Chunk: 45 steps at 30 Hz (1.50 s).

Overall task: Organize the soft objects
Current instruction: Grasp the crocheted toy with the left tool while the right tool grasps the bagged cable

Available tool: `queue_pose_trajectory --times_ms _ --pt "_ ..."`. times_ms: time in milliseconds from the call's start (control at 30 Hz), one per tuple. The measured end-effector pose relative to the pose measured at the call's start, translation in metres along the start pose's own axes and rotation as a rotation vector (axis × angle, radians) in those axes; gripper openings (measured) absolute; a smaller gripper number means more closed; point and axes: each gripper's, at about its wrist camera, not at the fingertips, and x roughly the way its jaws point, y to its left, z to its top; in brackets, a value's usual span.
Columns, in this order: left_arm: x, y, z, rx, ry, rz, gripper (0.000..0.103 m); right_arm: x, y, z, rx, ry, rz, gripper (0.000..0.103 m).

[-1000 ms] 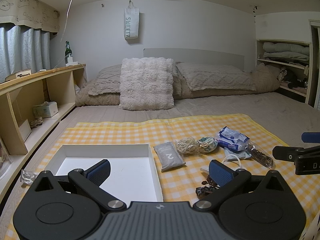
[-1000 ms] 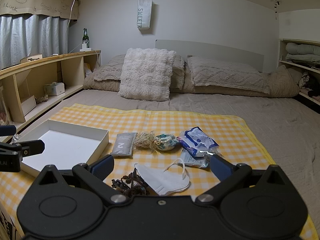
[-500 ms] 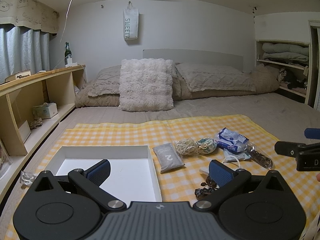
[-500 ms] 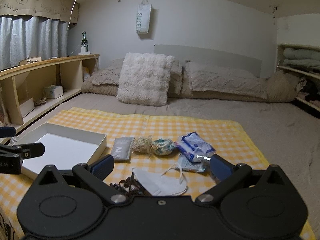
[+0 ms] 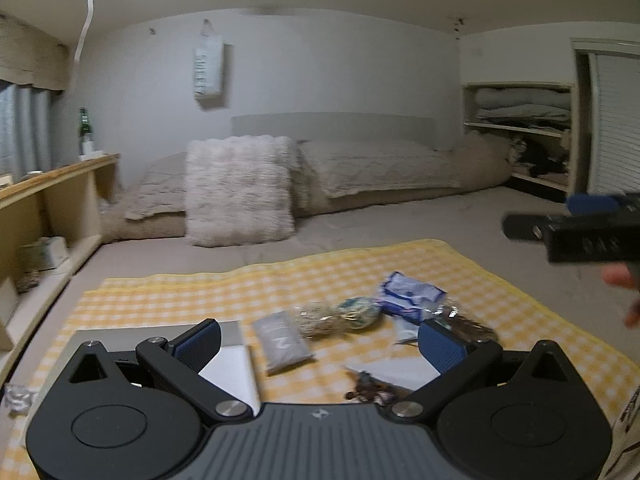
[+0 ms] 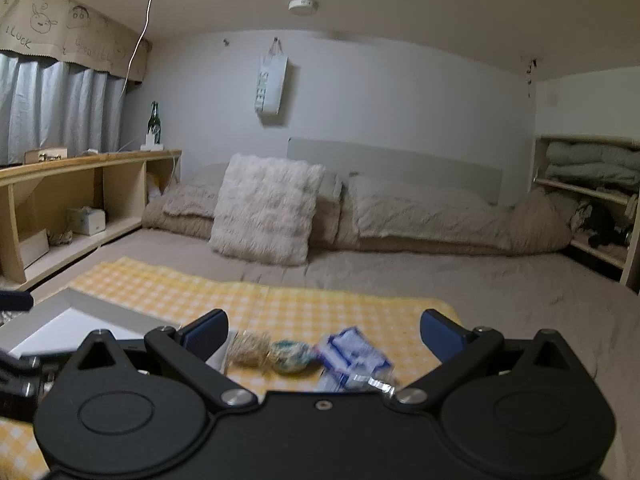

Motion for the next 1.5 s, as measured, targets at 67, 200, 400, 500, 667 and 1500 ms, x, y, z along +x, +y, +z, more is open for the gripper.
queue_pose_trajectory --times_ms 67,200,400,500,667,1500 --pt "0.004 -0.003 0.006 0.008 0.013 -0.028 0.103 0.004 -0.007 0.010 -0.018 -0.014 -0.006 0.103" --pt "0.016 -0.008 0.017 0.035 0.045 -0.070 0.103 0.024 -0.025 0.028 -0.010 -0.001 0.001 0.103" --pt "0.046 -0.016 0.020 0.073 0.108 -0.129 0.103 0.061 -0.041 0.042 -0.025 0.017 -0.011 0.103" --pt "0.066 -0.022 0.017 0.117 0.169 -0.159 0.103 0.082 -0.048 0.040 -0.024 0.052 -0.005 0.103" --pt "0.107 -0.026 0.004 0.133 0.347 -0.225 0.103 0.123 -0.065 0.024 0.036 0.161 0.049 0.103" --pt "0.242 -0.036 -0.053 0.197 0.695 -0.468 0.084 0.251 -0.121 -0.088 0.067 0.568 0.133 0.086"
